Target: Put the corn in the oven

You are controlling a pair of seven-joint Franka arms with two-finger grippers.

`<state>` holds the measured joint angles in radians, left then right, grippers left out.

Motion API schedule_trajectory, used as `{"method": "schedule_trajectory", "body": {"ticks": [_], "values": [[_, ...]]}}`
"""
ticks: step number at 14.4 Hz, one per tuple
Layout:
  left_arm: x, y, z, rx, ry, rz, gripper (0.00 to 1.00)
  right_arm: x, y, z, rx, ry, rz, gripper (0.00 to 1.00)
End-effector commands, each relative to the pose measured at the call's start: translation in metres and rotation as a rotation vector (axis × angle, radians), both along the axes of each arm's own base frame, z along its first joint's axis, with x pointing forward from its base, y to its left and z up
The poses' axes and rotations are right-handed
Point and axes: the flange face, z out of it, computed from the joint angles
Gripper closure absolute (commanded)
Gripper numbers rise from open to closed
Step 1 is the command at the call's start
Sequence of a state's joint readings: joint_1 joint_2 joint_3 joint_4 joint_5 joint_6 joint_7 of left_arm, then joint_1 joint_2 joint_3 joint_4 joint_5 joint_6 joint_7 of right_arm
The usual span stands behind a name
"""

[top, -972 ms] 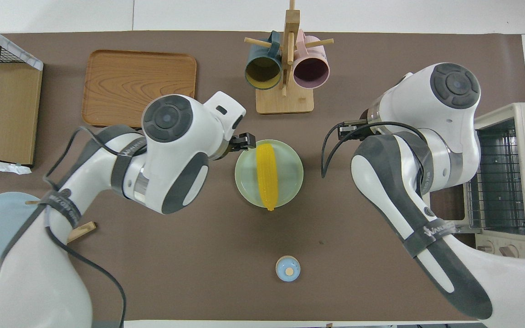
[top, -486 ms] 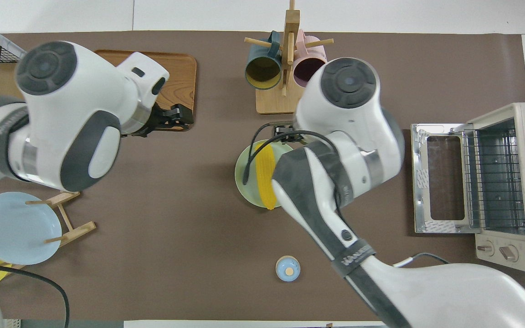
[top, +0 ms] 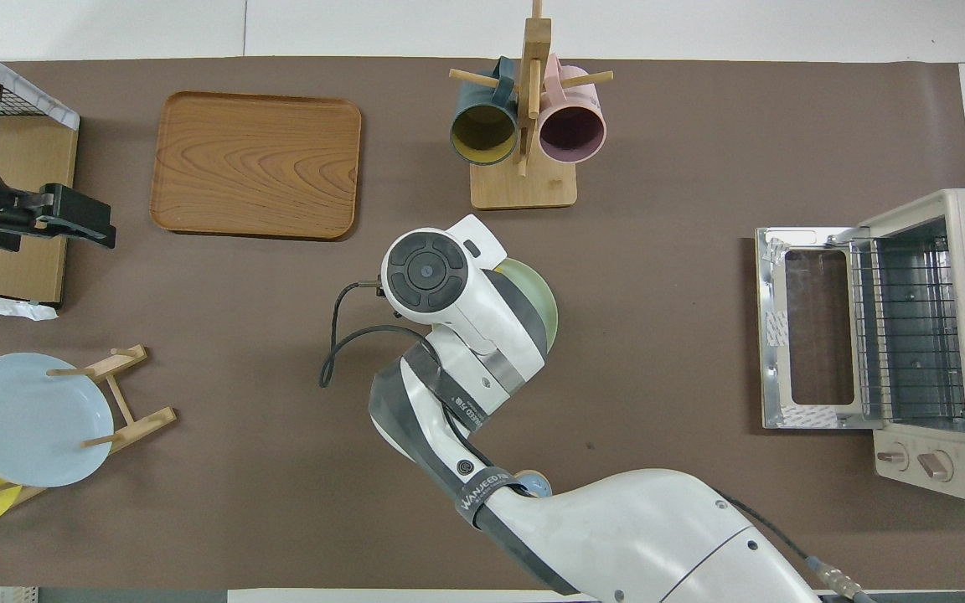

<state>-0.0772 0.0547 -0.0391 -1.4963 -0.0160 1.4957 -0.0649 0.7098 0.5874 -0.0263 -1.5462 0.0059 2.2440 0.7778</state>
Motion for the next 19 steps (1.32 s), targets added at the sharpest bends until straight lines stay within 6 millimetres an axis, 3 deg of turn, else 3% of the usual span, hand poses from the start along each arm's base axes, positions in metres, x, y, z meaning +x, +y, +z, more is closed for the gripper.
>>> {"method": "schedule_trajectory", "body": {"ticks": [1,2,8,9,10,11,13,15,17,19], "values": [[-0.014,0.003,0.001,-0.015,0.075,0.085,0.0,-0.016,-0.008,0.003,0.008,-0.001,0.018,0.48],[-0.014,0.011,0.002,-0.081,0.09,0.129,0.0,-0.02,-0.008,0.002,0.009,0.005,0.021,0.49],[-0.017,0.01,0.011,-0.07,0.057,0.123,0.0,-0.037,-0.011,-0.019,0.035,-0.012,0.029,0.54],[-0.017,0.01,0.01,-0.067,0.059,0.124,0.0,-0.038,-0.012,-0.019,0.031,-0.009,0.031,0.61],[-0.017,0.01,0.011,-0.068,0.057,0.122,0.0,-0.038,-0.012,-0.019,0.028,-0.005,0.031,0.78],[-0.017,0.01,0.011,-0.068,0.057,0.122,0.0,-0.038,-0.013,-0.019,0.024,0.0,0.031,1.0],[-0.018,0.01,0.012,-0.051,0.053,0.119,0.0,-0.036,-0.014,-0.016,0.003,0.011,0.035,1.0],[-0.019,0.008,0.014,-0.031,0.047,0.112,0.0,-0.024,-0.017,0.002,-0.024,0.02,0.047,1.0],[-0.023,0.004,0.02,-0.024,0.034,0.104,0.0,-0.003,-0.024,0.033,-0.127,0.023,0.143,1.0],[-0.026,0.005,0.023,-0.024,0.031,0.103,0.0,0.015,-0.038,0.053,-0.246,0.057,0.19,1.0]]}}
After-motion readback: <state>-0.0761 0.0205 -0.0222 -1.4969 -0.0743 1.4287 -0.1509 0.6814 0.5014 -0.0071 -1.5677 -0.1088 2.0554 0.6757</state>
